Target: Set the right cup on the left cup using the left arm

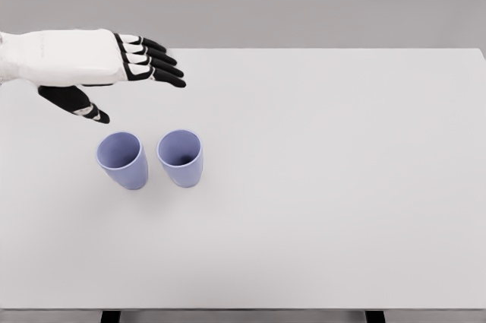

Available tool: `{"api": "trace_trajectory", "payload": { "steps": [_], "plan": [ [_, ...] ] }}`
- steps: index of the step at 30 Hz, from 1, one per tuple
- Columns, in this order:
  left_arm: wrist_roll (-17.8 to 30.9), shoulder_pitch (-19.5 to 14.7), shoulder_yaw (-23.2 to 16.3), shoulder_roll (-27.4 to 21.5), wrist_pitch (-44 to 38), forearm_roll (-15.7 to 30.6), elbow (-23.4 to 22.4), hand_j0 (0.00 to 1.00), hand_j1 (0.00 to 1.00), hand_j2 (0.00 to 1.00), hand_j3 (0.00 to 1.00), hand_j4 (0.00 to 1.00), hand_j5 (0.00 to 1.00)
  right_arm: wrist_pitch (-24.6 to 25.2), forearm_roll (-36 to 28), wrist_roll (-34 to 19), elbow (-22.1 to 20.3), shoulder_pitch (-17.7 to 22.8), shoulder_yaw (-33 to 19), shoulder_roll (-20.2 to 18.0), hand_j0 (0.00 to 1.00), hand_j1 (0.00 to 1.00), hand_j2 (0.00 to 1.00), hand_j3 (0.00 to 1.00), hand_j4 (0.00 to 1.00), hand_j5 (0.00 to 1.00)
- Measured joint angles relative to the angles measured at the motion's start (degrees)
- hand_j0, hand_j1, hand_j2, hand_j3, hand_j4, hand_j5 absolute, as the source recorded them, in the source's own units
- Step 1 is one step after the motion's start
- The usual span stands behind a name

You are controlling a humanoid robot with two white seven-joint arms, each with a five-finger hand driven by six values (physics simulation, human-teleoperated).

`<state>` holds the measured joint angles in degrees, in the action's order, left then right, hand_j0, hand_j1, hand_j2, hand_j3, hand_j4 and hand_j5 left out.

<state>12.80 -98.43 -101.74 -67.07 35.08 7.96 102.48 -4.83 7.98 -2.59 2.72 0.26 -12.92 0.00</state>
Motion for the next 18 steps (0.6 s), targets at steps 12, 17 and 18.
{"api": "trace_trajectory", "payload": {
  "steps": [12,17,18],
  "plan": [
    [-0.16,2.45,-2.05,4.17,0.0,1.2,0.01,1.0,1.0,1.0,1.0,1.0,1.0,0.0,-0.02,0.0,0.01,0.0,0.0,0.0,1.0,1.0,1.0,1.0,1.0,1.0],
    [-0.34,2.37,-1.71,4.78,-0.01,1.69,0.01,1.0,1.0,1.0,1.0,1.0,1.0,0.0,0.0,0.0,0.0,0.0,0.0,0.0,1.0,1.0,1.0,1.0,1.0,1.0],
    [-0.35,2.37,-1.69,4.85,-0.01,1.76,0.01,1.0,1.0,1.0,1.0,1.0,1.0,0.0,0.01,0.01,0.0,0.0,0.0,0.0,1.0,1.0,1.0,1.0,1.0,1.0]
  ]
}}
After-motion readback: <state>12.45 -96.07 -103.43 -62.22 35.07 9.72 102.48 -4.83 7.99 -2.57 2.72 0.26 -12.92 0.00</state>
